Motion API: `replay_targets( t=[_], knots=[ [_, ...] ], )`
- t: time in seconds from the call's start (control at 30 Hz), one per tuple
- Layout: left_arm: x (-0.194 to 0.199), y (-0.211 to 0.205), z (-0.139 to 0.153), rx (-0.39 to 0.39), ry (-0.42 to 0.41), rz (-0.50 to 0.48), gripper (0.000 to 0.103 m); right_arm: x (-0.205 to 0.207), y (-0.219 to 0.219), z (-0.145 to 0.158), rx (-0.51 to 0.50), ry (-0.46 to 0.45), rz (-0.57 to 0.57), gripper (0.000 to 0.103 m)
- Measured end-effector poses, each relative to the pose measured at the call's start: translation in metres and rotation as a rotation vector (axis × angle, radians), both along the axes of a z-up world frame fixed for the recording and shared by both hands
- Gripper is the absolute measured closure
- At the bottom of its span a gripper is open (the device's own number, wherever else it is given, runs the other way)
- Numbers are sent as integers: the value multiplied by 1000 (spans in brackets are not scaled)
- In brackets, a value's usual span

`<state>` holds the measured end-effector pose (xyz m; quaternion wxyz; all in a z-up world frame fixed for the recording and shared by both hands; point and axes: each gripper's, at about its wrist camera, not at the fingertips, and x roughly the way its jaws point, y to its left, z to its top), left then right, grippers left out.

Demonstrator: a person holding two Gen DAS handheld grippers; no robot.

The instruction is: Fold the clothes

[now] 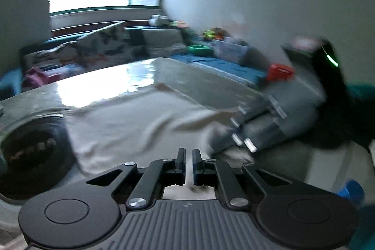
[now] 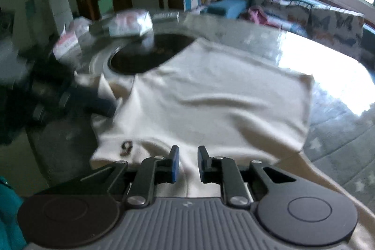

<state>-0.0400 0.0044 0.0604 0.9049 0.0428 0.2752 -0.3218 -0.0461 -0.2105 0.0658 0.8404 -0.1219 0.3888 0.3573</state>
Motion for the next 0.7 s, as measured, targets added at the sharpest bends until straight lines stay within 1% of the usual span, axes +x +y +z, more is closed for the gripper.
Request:
replay_targets(
  t=[0.07, 0.13, 0.2, 0.27, 0.37, 0.5, 0.57, 0.6, 0.63, 0.7],
  knots=[
    [21, -6, -6, -4, 38, 47, 97, 1, 2, -6, -24, 34, 16, 87],
    [35, -15, -15, -4, 75, 53, 97, -8, -1, -8, -41, 76, 36, 85],
    [42, -27, -25, 13, 94, 34, 97, -18, -5, -7, -61, 90, 54, 84],
    [46, -38, -34, 20, 107, 4, 97, -25, -11, -4, -73, 97, 59, 80],
    [51, -53, -47, 28, 126, -42, 96, -28, -19, 9, -58, 80, 51, 80],
    [30, -57, -46, 5, 135, -114, 96, -11, -32, 26, -52, -4, -33, 79],
    [20, -59, -46, -7, 139, -150, 96, 5, -33, 24, -61, -35, -78, 78],
    [15, -60, -46, -12, 141, -167, 94, 12, -33, 22, -61, -38, -90, 77],
    [10, -62, -45, -18, 143, -185, 91, 23, -31, 17, -58, -40, -102, 76],
    [0, -64, -45, -29, 149, -222, 91, 39, -26, 4, -61, -35, -116, 74]
  ],
)
